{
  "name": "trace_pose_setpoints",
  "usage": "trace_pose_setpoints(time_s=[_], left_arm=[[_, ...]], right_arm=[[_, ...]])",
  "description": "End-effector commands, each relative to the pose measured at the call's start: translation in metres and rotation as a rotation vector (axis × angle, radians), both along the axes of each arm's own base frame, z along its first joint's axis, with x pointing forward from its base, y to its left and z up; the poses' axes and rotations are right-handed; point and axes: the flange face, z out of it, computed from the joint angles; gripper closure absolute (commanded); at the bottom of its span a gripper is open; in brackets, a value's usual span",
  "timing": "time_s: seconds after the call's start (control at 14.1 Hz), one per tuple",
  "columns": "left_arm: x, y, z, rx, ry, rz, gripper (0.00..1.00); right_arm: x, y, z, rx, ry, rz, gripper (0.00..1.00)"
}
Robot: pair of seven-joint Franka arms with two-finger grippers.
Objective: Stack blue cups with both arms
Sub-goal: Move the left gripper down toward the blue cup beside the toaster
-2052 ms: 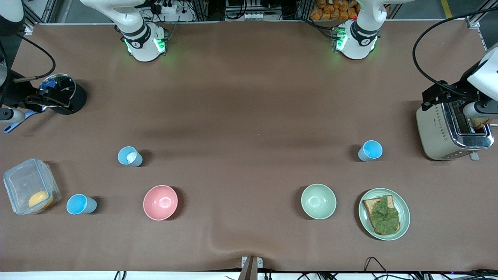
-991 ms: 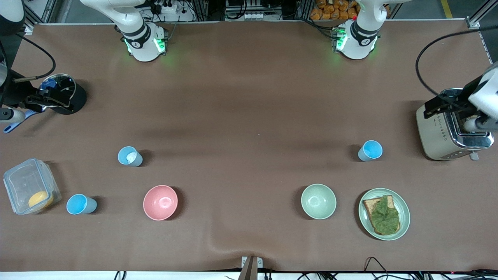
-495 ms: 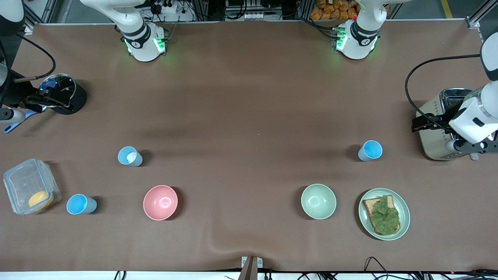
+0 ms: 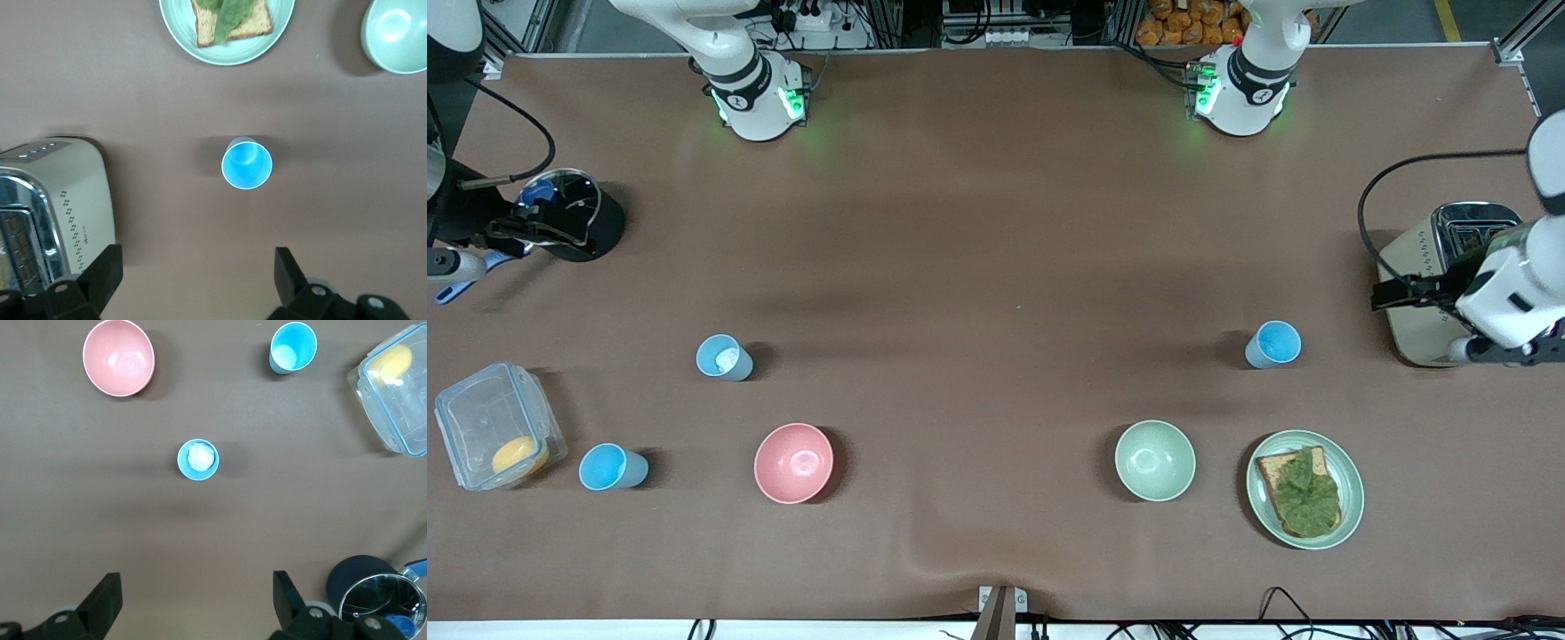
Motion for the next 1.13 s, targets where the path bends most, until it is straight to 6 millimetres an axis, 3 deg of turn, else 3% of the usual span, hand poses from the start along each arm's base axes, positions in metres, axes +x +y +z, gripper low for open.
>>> trace_pose_setpoints(time_s=[0.0,0.28,0.5,0.71,1.06], left_arm=[[-0.002,0.009,-0.014,0.0,0.005,0.031,0.0],[-0.014,0.003,-0.045,0.002,0.004,0.031,0.0],[-0.012,-0.009,-0.089,0.003,-0.019,0.047,0.0],[-0.018,-0.01,-0.109,0.008,0.001,0.055,0.0],[-0.034,0.012,-0.149,0.016,0.008,0.084,0.0]], right_arm=[[0.002,-0.001,-0.003,0.001,0.013,-0.014,0.0],[0.003,0.006,-0.001,0.001,0.009,-0.003,0.0],[0.003,0.005,-0.002,0.002,0.012,-0.004,0.0],[0.003,0.002,-0.003,0.002,0.015,-0.008,0.0],[0.003,0.004,-0.003,0.001,0.014,-0.005,0.0]])
